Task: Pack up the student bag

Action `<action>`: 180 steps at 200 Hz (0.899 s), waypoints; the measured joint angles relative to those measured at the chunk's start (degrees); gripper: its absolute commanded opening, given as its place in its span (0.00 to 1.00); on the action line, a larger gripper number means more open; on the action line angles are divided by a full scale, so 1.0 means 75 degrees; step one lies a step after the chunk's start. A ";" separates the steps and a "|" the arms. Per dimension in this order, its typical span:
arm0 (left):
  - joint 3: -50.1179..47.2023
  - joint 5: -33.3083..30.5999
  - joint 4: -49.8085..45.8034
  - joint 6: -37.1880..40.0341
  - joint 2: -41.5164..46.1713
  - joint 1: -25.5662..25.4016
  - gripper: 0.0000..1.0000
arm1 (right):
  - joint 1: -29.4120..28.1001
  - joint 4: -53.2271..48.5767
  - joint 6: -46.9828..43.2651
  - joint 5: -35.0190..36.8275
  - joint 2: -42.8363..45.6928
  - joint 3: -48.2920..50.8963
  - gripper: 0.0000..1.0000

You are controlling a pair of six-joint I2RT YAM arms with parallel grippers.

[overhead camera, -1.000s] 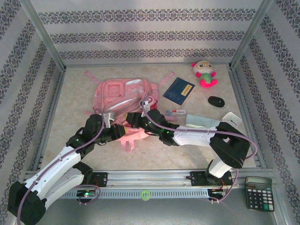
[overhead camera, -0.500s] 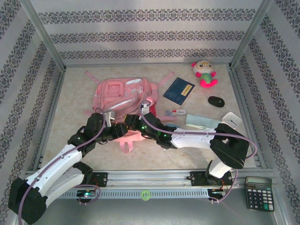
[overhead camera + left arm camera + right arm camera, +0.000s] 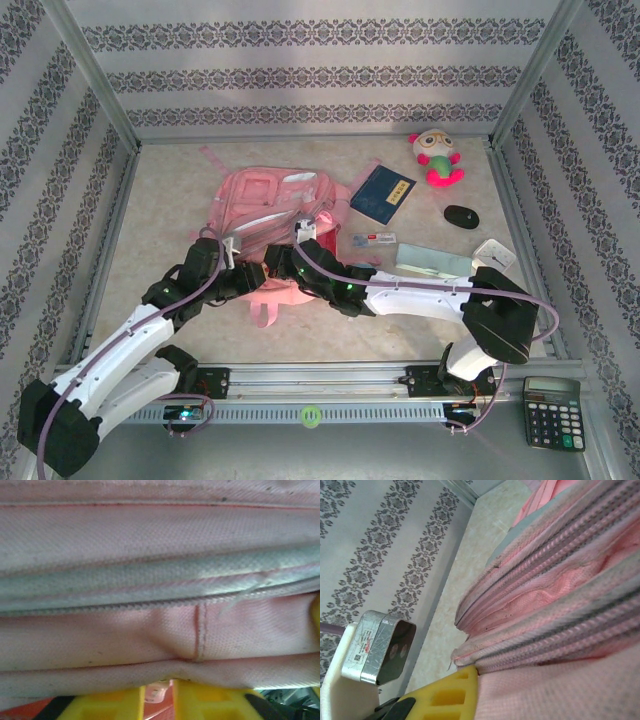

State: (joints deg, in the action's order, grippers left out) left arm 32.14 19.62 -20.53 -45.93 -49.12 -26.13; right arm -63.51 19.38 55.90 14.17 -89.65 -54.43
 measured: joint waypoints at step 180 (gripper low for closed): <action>0.0274 0.0032 -0.0358 0.0845 0.0149 -0.0038 0.00 | 0.0140 -0.0889 -0.1011 -0.0361 0.0635 -0.0006 0.00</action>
State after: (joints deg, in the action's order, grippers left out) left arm 34.20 19.86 -23.22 -39.59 -48.01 -26.41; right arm -62.46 12.71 48.31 11.46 -84.88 -54.48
